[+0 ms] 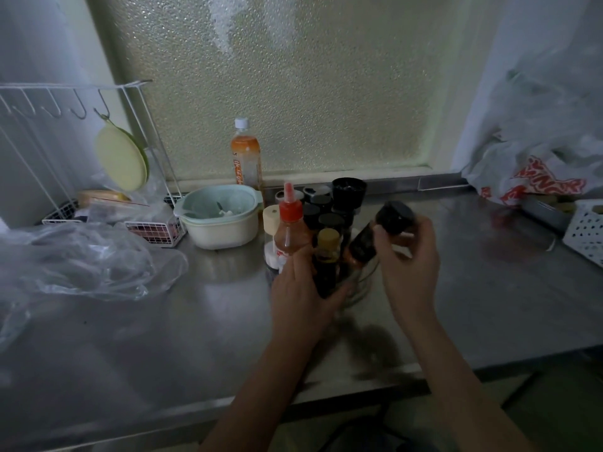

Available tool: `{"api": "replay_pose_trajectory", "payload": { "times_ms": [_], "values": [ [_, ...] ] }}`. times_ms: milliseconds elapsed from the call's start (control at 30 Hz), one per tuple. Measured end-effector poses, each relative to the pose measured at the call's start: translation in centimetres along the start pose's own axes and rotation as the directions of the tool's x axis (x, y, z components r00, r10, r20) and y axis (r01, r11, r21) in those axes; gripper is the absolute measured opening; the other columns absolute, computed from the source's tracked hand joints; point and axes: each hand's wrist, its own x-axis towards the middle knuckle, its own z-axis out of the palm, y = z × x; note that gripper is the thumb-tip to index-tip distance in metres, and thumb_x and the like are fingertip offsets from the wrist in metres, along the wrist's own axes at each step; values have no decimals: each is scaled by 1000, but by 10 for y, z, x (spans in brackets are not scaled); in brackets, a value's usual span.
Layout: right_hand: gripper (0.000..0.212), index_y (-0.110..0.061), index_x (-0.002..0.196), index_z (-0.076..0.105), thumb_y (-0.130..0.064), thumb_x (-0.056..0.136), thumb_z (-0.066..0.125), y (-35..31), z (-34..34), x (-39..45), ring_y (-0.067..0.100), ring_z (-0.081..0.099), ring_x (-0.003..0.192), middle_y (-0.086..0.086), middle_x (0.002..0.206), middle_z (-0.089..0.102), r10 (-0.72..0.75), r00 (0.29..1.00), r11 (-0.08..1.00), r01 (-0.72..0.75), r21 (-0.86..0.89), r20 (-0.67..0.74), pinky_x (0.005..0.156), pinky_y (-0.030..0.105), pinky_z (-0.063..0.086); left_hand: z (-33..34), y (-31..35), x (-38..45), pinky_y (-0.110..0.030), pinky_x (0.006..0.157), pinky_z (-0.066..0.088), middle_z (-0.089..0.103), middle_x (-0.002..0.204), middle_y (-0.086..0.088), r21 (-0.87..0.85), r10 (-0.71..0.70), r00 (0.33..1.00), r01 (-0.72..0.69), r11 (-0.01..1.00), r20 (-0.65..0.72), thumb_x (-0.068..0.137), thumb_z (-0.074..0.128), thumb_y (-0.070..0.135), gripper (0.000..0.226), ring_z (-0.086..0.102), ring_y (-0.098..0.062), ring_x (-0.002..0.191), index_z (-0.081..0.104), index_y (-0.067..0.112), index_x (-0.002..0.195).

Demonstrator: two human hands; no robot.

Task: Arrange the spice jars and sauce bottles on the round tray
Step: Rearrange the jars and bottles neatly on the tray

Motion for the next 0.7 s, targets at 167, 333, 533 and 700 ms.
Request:
{"api": "replay_pose_trajectory", "payload": {
  "times_ms": [167,333,533,700],
  "values": [
    [39,-12,119,57,-16,82,71,28,13,13,-4,59,79,-5,97,62,44,969,971,16,-240,242,65,-1,43,3,-3,-1,-34,72,39,62,89,-4,223,-50,996,66,973,-80,69,72,33,34,56,-24,85,53,15,92],
    [61,-13,126,47,-12,74,77,34,18,12,18,61,102,3,115,64,36,916,937,108,-333,399,84,21,46,3,-8,-1,-37,70,42,49,89,-8,193,-200,960,238,952,-198,64,54,50,47,46,-26,84,46,12,90],
    [50,-12,120,43,-16,78,72,44,8,15,34,65,92,15,103,68,43,950,754,172,-634,309,71,40,51,8,-12,-1,-41,69,45,44,98,-13,127,-259,951,281,951,-168,60,72,36,53,41,-28,90,43,8,94],
    [39,-9,107,50,-19,78,74,49,9,23,32,66,90,14,101,70,66,954,793,127,-596,291,73,41,53,8,-14,-2,-40,74,45,38,107,-11,8,-287,950,290,957,-127,63,73,32,53,31,-19,97,39,11,98]
  ]
}}
